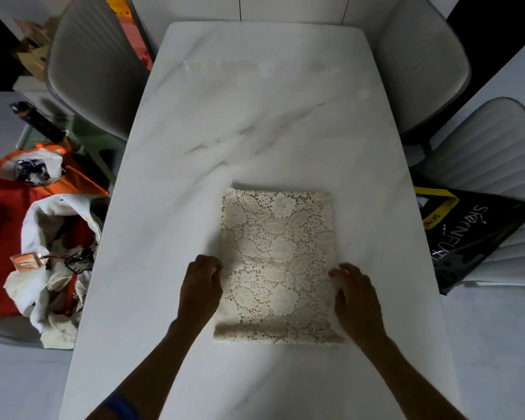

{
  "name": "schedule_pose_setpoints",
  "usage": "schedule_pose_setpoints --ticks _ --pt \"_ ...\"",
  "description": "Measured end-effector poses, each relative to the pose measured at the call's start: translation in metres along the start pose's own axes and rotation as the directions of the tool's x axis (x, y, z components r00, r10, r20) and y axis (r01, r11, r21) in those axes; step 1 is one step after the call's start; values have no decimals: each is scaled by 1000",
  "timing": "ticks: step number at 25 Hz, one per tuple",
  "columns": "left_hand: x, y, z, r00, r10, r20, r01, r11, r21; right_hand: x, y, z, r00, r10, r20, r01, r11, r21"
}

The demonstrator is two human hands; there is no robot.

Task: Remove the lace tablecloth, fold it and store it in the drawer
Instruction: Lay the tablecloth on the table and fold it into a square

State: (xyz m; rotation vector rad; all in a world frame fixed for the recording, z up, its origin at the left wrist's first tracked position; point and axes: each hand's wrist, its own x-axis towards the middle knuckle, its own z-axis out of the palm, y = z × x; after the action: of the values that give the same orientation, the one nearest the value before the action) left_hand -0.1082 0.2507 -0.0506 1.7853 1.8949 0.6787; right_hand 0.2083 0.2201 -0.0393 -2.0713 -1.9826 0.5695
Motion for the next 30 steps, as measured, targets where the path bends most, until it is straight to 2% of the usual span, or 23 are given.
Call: schedule_pose_setpoints --ticks 1,2,3,4,6,8,10,12,14,16,17,18,19,20,21,22,23,25,28,30 --pt "6 -7 -2 971 217 101 -226 969 94 10 11 -4 980 -198 27 200 974 -104" --pt "13 -16 -6 900 372 227 -410 900 148 20 23 -7 920 -379 98 390 907 -158" --pt "20 -25 -10 827 454 331 -522 839 155 28 36 -9 847 -500 181 527 834 -164" --pt "27 -32 -14 778 487 397 -572 810 128 36 48 -10 790 -559 252 603 784 -148" --pt "36 -45 -18 735 500 459 -580 814 42 44 66 -10 725 -584 364 666 730 -156" --pt "40 -53 -19 705 453 546 -562 826 40 46 73 -4 708 -576 408 685 702 -197" --pt "40 -57 -18 682 378 626 -577 804 142 43 75 4 728 -577 370 675 700 -234" --pt "36 -56 -16 699 390 599 -587 791 171 39 68 9 772 -567 287 630 743 -228" --pt "33 -46 -14 757 470 453 -544 838 40 36 57 9 801 -554 228 592 788 -166" --pt "33 -39 -14 830 461 316 -472 880 -43 41 52 1 811 -556 180 565 825 2" --pt "32 -40 -13 870 391 302 -385 919 -82 45 51 -4 846 -497 194 468 866 177" --pt "32 -39 -16 908 245 339 -225 970 -98 51 48 -12 890 -378 257 268 887 376" --pt "35 -38 -19 912 44 407 8 992 -126 59 42 -21 913 -210 350 1 857 515" --pt "39 -34 -19 877 -138 461 225 964 -139 69 37 -26 888 -32 459 -256 794 551" --pt "44 -30 -16 841 -259 474 377 910 -172 78 32 -27 832 109 544 -439 729 525" --pt "49 -26 -13 836 -312 452 425 889 -171 85 27 -22 787 206 582 -540 686 487" --pt "52 -21 -10 844 -347 409 443 881 -166 89 22 -16 776 280 566 -584 658 475" --pt "54 -12 -4 874 -376 309 429 895 -126 89 11 -4 825 375 423 -561 635 531" --pt "47 -15 1 909 -373 184 399 907 -133 79 4 9 922 364 134 -377 757 534" --pt "43 -15 7 903 -408 133 424 895 -135 79 -1 15 932 360 50 -335 799 499"
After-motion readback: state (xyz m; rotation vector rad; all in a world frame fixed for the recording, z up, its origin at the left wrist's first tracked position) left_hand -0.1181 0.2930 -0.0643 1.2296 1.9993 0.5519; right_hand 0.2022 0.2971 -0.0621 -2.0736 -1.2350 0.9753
